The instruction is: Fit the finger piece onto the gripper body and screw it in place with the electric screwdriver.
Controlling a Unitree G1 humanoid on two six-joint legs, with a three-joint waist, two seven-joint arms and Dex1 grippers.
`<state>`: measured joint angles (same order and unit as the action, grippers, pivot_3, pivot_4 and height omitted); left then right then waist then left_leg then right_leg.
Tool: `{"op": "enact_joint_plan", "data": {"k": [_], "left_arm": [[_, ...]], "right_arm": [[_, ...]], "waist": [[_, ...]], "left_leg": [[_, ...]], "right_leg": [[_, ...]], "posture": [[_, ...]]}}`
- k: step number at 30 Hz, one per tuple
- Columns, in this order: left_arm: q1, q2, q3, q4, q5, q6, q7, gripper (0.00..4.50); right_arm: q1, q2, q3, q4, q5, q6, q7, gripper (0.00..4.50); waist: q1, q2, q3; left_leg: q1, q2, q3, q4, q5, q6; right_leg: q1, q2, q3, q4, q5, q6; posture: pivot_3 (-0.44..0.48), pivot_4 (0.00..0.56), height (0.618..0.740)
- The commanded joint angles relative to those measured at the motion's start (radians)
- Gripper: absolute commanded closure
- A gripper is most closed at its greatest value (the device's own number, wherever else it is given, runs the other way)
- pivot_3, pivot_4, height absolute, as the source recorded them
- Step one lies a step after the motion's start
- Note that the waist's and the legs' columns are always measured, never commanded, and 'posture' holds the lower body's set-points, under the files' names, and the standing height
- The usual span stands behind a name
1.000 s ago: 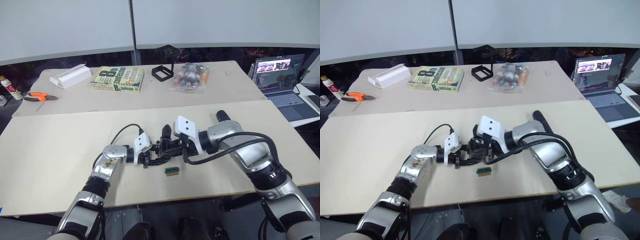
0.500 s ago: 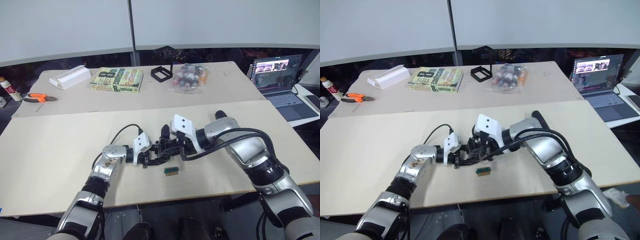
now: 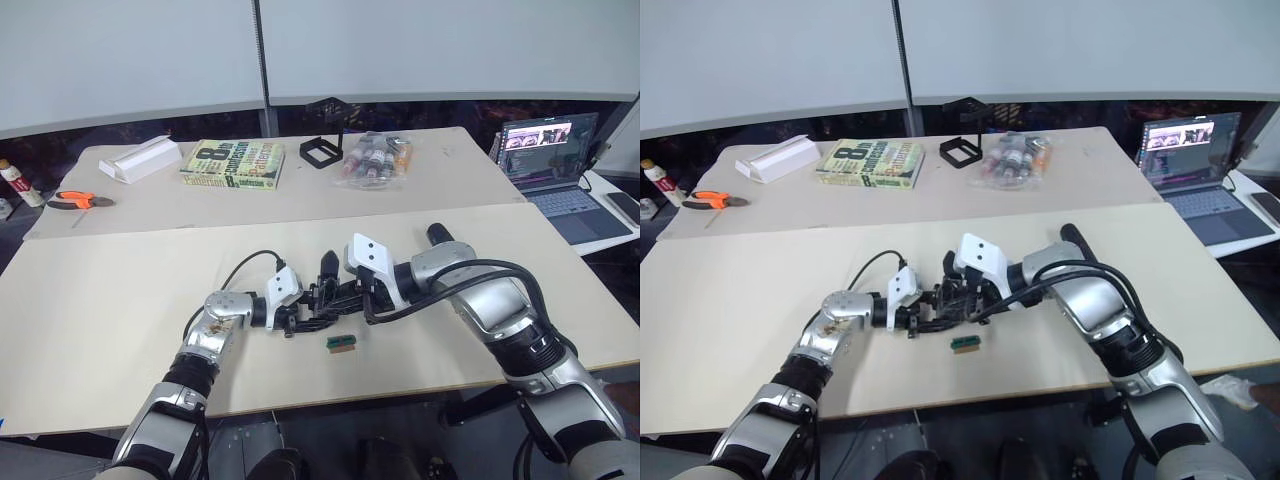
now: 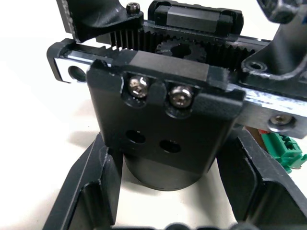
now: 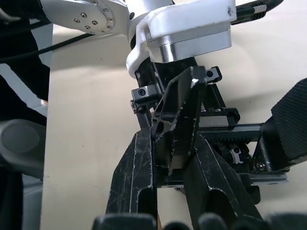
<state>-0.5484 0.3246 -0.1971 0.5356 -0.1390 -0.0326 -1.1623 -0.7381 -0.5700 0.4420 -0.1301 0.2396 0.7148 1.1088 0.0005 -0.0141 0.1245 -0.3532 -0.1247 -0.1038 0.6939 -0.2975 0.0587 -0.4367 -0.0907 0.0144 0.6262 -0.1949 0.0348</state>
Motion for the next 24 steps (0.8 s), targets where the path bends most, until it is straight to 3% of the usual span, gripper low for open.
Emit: {"op": "enact_joint_plan", "data": {"k": [1, 7, 24], "left_arm": [[0.008, 0.007, -0.001, -0.022, -0.006, 0.012, -0.012, 2.2], [0.008, 0.006, -0.002, -0.025, -0.006, 0.016, -0.012, 2.2], [0.005, -0.005, 0.002, -0.014, -0.006, 0.014, -0.004, 2.2]], "right_arm": [[0.032, -0.044, 0.109, 0.01, -0.108, 0.017, -0.017, 4.1], [0.029, -0.035, 0.131, -0.035, -0.107, 0.058, -0.005, 4.1], [-0.055, 0.032, 0.119, 0.11, -0.091, 0.11, 0.037, 4.1]], "waist": [[0.0, 0.0, 0.0], [0.0, 0.0, 0.0], [-0.007, 0.0, 0.0]], "left_leg": [[0.0, 0.0, 0.0, 0.0, 0.0, 0.0], [0.0, 0.0, 0.0, 0.0, 0.0, 0.0], [0.001, 0.001, 0.0, -0.001, -0.002, 0.002]], "right_leg": [[0.0, 0.0, 0.0, 0.0, 0.0, 0.0], [0.0, 0.0, 0.0, 0.0, 0.0, 0.0], [0.0, 0.0, 0.0, 0.0, 0.0, 0.0]], "posture": [[0.0, 0.15, 0.74], [0.0, 0.15, 0.74], [0.0, 0.15, 0.74]]}}
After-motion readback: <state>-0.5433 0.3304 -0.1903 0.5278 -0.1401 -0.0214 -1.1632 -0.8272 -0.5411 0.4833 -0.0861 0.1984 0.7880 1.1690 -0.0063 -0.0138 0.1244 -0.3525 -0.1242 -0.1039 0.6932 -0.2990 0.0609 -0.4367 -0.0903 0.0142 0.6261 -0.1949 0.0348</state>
